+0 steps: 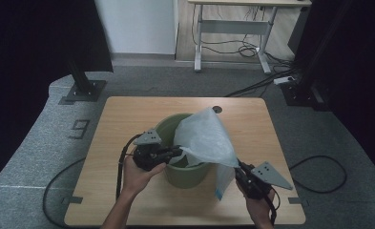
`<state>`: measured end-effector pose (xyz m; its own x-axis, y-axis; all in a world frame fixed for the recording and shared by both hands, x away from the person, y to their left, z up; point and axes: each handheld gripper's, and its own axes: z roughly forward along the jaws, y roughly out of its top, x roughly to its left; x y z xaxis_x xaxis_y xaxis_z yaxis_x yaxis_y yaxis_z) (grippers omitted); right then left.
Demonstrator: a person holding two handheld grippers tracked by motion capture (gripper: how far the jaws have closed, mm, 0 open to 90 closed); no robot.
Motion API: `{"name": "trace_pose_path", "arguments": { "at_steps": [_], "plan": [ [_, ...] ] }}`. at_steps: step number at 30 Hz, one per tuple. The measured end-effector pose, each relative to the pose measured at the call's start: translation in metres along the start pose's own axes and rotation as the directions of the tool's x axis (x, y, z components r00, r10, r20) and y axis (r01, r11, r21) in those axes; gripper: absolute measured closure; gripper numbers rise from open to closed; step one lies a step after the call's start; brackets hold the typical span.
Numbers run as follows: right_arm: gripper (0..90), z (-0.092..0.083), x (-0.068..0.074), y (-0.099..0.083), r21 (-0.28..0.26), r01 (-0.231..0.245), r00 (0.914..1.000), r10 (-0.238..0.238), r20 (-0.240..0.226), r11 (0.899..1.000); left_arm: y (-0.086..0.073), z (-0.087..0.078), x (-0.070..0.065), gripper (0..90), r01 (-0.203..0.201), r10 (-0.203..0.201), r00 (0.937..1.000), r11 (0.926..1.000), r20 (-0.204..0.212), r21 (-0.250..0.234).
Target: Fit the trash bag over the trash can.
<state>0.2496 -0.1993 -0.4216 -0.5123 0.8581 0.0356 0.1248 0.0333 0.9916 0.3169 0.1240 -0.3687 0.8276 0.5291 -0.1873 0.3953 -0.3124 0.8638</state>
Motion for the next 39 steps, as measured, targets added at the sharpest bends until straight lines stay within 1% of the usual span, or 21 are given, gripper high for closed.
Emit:
{"name": "trace_pose_path", "arguments": {
  "at_steps": [1,2,3,4,5,8,10,12,13,14,15,18,20,21,24,28,29,30,33,35,39],
  "plan": [
    [88.6,-0.001,-0.003,0.006,-0.011,-0.003,1.0000,0.003,-0.001,1.000,0.001,0.001,0.001,84.6,0.001,-0.001,1.0000,1.0000,-0.001,0.003],
    [88.6,-0.001,-0.003,0.006,-0.011,-0.003,1.0000,0.003,-0.001,1.000,0.001,0.001,0.001,84.3,0.001,-0.001,1.0000,1.0000,-0.001,0.003],
    [88.6,-0.003,-0.007,0.020,-0.036,0.007,1.0000,-0.006,0.004,0.999,0.003,0.003,0.002,84.0,-0.001,0.001,1.0000,1.0000,0.004,0.006],
    [88.6,-0.003,-0.007,0.020,-0.036,0.007,1.0000,-0.006,0.004,0.999,0.003,0.003,0.002,83.7,-0.001,0.001,1.0000,1.0000,0.004,0.006],
    [88.6,-0.004,-0.008,0.031,-0.055,0.020,0.9998,-0.020,0.000,0.998,0.005,0.004,0.002,83.3,-0.006,0.006,0.9999,1.0000,0.010,0.008],
    [88.6,-0.002,-0.004,0.043,-0.070,0.049,0.9987,-0.050,-0.012,0.996,0.006,0.004,0.001,80.0,-0.010,0.010,0.9999,0.9999,0.008,0.011],
    [88.7,0.001,0.001,0.049,-0.069,0.069,0.9971,-0.071,-0.027,0.995,0.007,0.000,-0.003,69.5,-0.024,0.024,0.9997,0.9997,0.007,-0.005],
    [88.6,0.006,0.006,0.053,-0.058,0.088,0.9949,-0.091,-0.043,0.994,0.008,-0.001,-0.005,54.8,-0.031,0.031,0.9995,0.9994,0.005,-0.014],
    [88.6,0.009,0.008,0.054,-0.053,0.099,0.9937,-0.101,-0.048,0.994,0.009,-0.004,-0.010,49.1,-0.046,0.047,0.9987,0.9986,0.020,-0.027],
    [88.6,0.009,0.008,0.054,-0.053,0.099,0.9937,-0.101,-0.048,0.994,0.009,-0.004,-0.010,45.1,-0.046,0.047,0.9987,0.9986,0.020,-0.027],
    [88.6,0.016,0.012,0.057,-0.039,0.104,0.9926,-0.106,-0.060,0.994,0.010,-0.005,-0.018,39.6,-0.084,0.085,0.9962,0.9956,0.019,-0.040],
    [88.6,0.021,0.015,0.061,-0.024,0.108,0.9917,-0.109,-0.068,0.994,0.012,-0.005,-0.028,33.5,-0.130,0.131,0.9913,0.9904,0.010,-0.045],
    [88.6,0.024,0.018,0.063,-0.017,0.114,0.9904,-0.115,-0.076,0.993,0.013,-0.004,-0.030,32.5,-0.140,0.141,0.9900,0.9890,0.009,-0.046],
    [88.6,0.025,0.020,0.064,-0.014,0.120,0.9894,-0.121,-0.080,0.993,0.015,-0.002,-0.034,32.7,-0.156,0.156,0.9878,0.9869,0.004,-0.042],
    [88.6,0.028,0.023,0.065,-0.003,0.129,0.9874,-0.129,-0.092,0.992,0.017,0.003,-0.036,36.1,-0.162,0.162,0.9867,0.9861,-0.018,-0.036],
    [88.6,0.029,0.025,0.064,0.002,0.132,0.9864,-0.131,-0.099,0.991,0.017,0.008,-0.036,49.3,-0.139,0.138,0.9896,0.9900,-0.041,-0.025],
    [88.5,0.029,0.024,0.064,0.004,0.131,0.9864,-0.129,-0.101,0.991,0.017,0.009,-0.035,49.3,-0.132,0.131,0.9900,0.9909,-0.053,-0.026],
    [88.5,0.030,0.024,0.063,0.007,0.129,0.9865,-0.127,-0.103,0.992,0.017,0.009,-0.033,58.9,-0.121,0.120,0.9921,0.9921,-0.037,-0.032],
    [88.0,0.029,0.022,0.060,0.011,0.127,0.9868,-0.125,-0.103,0.992,0.018,0.006,-0.029,71.7,-0.103,0.103,0.9946,0.9932,-0.019,-0.053],
    [85.6,0.028,0.021,0.058,0.011,0.120,0.9871,-0.118,-0.108,0.993,0.018,0.005,-0.026,79.2,-0.095,0.094,0.9955,0.9935,-0.012,-0.064],
    [76.7,0.026,0.022,0.055,0.004,0.113,0.9861,-0.111,-0.124,0.994,0.018,0.005,-0.020,87.8,-0.080,0.081,0.9967,0.9949,0.005,-0.061]
  ]
}}
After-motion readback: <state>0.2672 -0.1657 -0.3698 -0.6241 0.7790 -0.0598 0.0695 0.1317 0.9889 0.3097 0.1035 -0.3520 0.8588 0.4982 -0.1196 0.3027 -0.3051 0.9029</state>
